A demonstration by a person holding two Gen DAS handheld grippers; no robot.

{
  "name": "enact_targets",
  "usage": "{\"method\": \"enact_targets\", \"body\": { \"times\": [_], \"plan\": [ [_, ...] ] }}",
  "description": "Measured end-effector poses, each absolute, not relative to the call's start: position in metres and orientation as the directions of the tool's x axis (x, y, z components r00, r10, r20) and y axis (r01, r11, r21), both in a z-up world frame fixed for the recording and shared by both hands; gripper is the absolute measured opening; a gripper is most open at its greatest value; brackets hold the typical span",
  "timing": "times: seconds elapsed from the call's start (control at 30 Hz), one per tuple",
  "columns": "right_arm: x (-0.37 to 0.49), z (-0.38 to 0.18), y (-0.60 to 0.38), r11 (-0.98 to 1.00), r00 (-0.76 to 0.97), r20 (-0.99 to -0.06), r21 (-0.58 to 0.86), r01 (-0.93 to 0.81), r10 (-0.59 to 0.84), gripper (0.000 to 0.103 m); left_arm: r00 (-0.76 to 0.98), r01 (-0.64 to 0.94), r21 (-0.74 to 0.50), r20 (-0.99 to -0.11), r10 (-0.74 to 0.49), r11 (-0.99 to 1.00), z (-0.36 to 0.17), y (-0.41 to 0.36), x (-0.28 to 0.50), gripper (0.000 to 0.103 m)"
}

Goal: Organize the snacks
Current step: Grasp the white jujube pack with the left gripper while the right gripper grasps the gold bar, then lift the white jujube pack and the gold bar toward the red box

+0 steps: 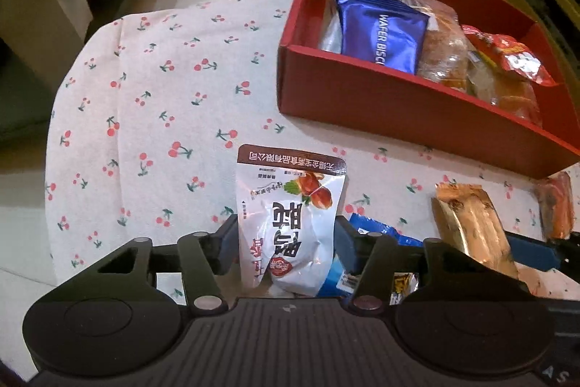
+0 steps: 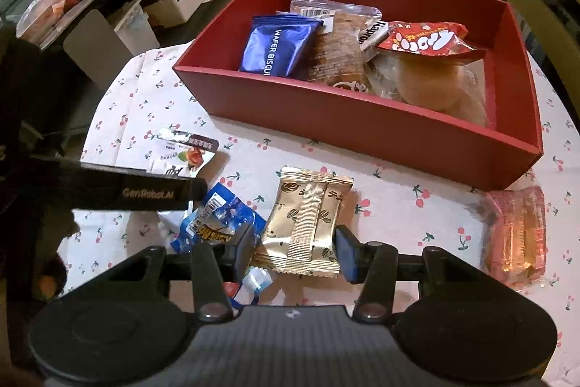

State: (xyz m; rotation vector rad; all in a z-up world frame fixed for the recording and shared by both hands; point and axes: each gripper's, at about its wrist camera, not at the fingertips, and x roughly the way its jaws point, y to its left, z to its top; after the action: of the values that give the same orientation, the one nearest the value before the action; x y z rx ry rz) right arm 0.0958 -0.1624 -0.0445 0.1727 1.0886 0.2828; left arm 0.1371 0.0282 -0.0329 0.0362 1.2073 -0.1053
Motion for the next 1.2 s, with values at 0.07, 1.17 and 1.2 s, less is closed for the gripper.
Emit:
{"method": "enact_targets", "body": {
  "times": [0.07,1.17,1.2],
  "plan": [
    [0.095,-0.044,-0.163,0.951,0.435,-0.845,0.275,-0.143,0.310,0.055,0.356,0.103,-0.026,-0.932,-0.061,0.994,-0.032,0.027,0.134,0.061],
    [0.089,-0.021,-0.176,0.954,0.515,-0.803,0.267,-0.139,0.300,0.055,0.447,0.138,-0.105,-0.881,-0.156,0.985,0.007,0.006,0.114,0.061],
    [0.089,-0.021,-0.176,0.955,0.516,-0.804,0.263,-0.138,0.296,0.055,0.448,0.138,-0.103,-0.880,-0.155,0.985,0.007,0.006,0.114,0.061]
  ]
}}
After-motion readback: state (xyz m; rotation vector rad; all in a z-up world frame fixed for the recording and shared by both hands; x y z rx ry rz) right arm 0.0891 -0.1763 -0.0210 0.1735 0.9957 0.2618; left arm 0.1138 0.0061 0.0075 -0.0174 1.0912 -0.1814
